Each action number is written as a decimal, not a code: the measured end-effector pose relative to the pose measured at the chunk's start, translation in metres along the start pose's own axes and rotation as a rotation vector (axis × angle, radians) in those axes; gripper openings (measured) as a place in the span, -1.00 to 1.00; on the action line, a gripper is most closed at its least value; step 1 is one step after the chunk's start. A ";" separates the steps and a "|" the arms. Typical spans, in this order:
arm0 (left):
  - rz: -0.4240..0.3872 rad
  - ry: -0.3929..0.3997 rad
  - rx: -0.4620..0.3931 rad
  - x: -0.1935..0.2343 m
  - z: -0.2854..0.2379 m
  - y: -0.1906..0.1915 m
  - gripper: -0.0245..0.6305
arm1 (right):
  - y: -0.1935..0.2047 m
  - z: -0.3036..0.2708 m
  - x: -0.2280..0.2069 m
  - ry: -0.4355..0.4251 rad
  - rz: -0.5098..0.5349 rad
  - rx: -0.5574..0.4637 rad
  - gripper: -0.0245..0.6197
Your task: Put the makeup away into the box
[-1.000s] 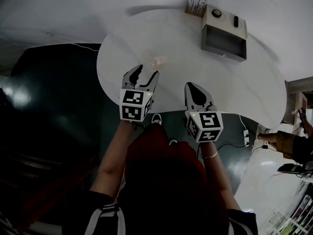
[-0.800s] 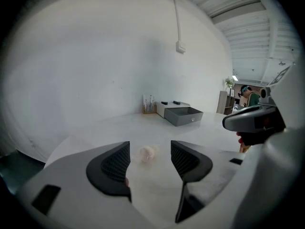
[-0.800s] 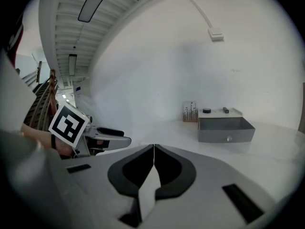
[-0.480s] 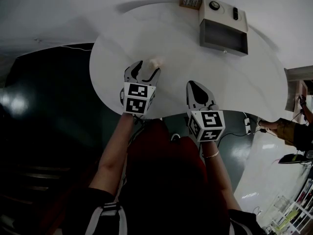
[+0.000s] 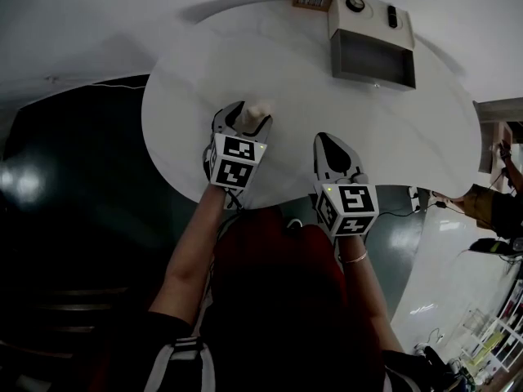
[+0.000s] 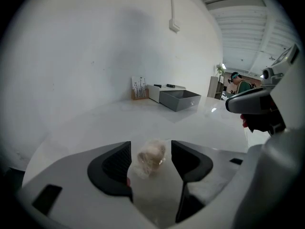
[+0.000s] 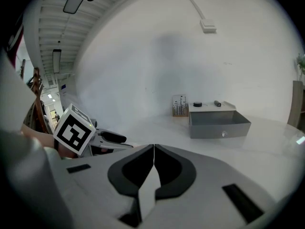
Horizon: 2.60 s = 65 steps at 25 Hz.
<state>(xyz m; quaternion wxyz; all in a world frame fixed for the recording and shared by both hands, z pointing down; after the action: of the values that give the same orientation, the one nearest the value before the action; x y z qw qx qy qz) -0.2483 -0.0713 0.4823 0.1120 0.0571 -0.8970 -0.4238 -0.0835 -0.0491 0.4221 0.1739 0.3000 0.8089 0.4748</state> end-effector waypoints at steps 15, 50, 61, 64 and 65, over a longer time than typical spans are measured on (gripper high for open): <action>-0.046 0.001 0.094 -0.003 -0.020 0.008 -0.18 | 0.010 -0.010 -0.009 0.028 -0.032 0.036 -0.88; -0.076 0.122 -0.027 -0.066 0.008 -0.039 -0.36 | 0.016 0.038 -0.024 0.139 -0.066 -0.016 -0.88; -0.137 0.151 -0.055 -0.117 -0.002 -0.065 -0.36 | 0.019 0.064 -0.068 0.205 -0.123 -0.060 -0.88; -0.147 0.151 -0.062 -0.129 -0.007 -0.072 -0.36 | 0.020 0.070 -0.082 0.215 -0.128 -0.069 -0.88; -0.150 0.151 -0.064 -0.133 -0.009 -0.075 -0.36 | 0.021 0.071 -0.087 0.217 -0.127 -0.071 -0.88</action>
<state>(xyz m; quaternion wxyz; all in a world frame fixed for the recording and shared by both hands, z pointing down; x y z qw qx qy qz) -0.1167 -0.0991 0.4097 0.1488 0.1523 -0.8653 -0.4538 0.0300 -0.0510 0.4054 0.1255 0.1883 0.8230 0.5209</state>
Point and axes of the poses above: the fingertips, and each gripper's own axes: z backward along the fingers, x to its left, y out of its underside, the point moved 4 cm from there along z, backward along the fingers, and after that the axes turned 10 degrees about z, right-handed, at the moved point
